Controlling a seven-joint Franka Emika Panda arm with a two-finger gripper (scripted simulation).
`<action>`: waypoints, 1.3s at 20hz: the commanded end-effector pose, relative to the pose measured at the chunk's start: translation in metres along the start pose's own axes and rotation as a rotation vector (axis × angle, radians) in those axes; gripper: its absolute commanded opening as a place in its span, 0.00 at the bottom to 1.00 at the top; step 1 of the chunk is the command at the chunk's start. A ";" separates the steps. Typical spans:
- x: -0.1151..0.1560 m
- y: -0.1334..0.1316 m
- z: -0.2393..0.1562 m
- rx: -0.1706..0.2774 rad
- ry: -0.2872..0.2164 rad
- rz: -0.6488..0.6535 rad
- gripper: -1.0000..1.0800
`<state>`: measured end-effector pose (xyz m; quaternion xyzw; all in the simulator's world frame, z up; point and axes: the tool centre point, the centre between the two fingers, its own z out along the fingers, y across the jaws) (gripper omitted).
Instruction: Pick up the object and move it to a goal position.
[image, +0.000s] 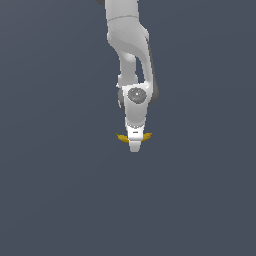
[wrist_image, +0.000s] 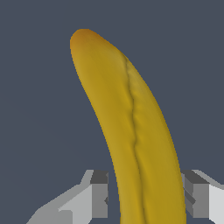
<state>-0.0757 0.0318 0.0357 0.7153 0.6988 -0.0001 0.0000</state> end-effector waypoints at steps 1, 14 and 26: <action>0.008 0.006 -0.011 -0.002 0.001 -0.001 0.00; 0.072 0.055 -0.104 -0.001 0.004 -0.002 0.00; 0.130 0.103 -0.190 0.000 0.004 0.000 0.00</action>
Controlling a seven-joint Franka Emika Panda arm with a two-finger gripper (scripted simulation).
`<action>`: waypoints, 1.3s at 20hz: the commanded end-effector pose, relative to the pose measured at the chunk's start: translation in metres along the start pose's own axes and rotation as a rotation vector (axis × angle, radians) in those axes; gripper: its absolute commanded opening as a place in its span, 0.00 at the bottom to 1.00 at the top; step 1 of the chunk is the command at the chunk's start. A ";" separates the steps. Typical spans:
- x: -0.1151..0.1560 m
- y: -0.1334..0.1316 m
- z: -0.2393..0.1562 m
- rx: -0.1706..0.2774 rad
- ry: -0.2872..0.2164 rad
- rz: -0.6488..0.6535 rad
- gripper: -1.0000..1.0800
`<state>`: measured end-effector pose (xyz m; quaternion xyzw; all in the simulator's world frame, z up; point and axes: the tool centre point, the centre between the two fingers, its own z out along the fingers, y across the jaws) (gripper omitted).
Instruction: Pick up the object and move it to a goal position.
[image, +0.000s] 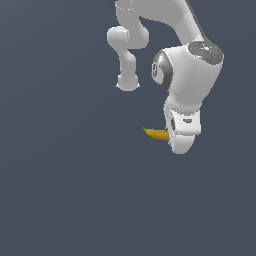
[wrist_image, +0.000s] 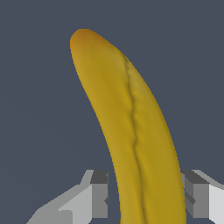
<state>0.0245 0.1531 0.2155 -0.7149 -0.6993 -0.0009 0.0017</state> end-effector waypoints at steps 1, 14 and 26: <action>0.010 0.009 -0.016 -0.001 0.000 0.001 0.00; 0.051 0.045 -0.076 -0.001 -0.002 0.003 0.00; 0.075 0.068 -0.110 -0.001 -0.003 0.003 0.00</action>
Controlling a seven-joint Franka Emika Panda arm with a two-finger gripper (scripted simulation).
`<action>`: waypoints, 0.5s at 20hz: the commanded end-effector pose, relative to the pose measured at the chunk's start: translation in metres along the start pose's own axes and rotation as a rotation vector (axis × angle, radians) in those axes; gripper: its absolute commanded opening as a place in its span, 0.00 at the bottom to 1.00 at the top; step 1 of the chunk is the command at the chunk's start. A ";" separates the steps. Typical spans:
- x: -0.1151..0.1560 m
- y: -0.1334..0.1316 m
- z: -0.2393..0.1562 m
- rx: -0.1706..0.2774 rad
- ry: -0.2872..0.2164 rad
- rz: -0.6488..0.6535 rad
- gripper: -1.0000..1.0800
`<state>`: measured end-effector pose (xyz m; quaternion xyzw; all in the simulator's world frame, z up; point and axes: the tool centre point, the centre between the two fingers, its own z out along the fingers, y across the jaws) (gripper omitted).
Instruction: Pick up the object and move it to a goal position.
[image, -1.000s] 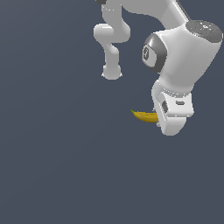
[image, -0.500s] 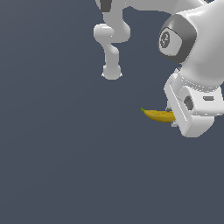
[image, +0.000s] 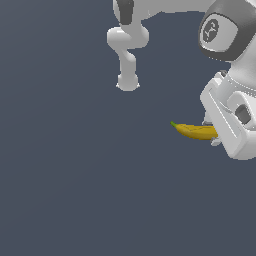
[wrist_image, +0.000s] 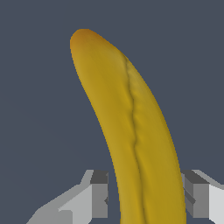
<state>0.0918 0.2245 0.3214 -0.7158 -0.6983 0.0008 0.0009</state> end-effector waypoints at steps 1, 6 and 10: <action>0.003 0.004 -0.006 -0.002 0.000 0.001 0.00; 0.008 0.008 -0.013 -0.002 0.000 0.000 0.00; 0.010 0.010 -0.015 -0.002 0.000 0.000 0.00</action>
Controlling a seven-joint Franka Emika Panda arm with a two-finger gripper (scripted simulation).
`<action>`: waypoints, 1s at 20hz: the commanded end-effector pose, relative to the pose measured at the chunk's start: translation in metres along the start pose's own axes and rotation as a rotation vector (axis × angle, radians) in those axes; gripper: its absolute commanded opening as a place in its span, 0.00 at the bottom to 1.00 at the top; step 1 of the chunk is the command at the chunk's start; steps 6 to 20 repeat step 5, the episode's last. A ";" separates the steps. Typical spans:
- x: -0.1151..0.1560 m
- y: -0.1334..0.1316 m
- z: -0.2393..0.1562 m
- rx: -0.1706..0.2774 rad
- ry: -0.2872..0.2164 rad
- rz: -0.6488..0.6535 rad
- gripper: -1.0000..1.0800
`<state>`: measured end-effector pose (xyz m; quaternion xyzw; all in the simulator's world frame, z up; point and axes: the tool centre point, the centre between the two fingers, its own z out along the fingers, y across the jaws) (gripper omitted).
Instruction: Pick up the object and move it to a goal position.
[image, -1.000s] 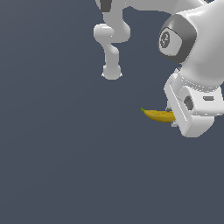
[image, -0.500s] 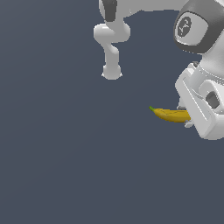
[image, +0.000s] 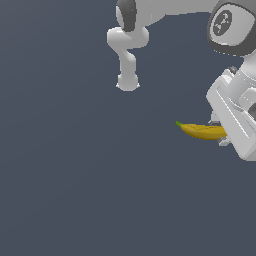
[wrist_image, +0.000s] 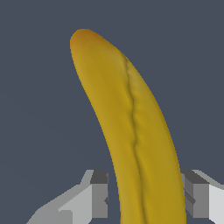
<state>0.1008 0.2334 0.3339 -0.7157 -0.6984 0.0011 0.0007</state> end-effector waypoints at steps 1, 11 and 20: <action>0.001 0.001 -0.003 -0.002 0.001 0.000 0.00; 0.002 0.002 -0.004 -0.002 0.000 0.000 0.00; 0.002 0.002 -0.004 -0.002 0.000 0.000 0.00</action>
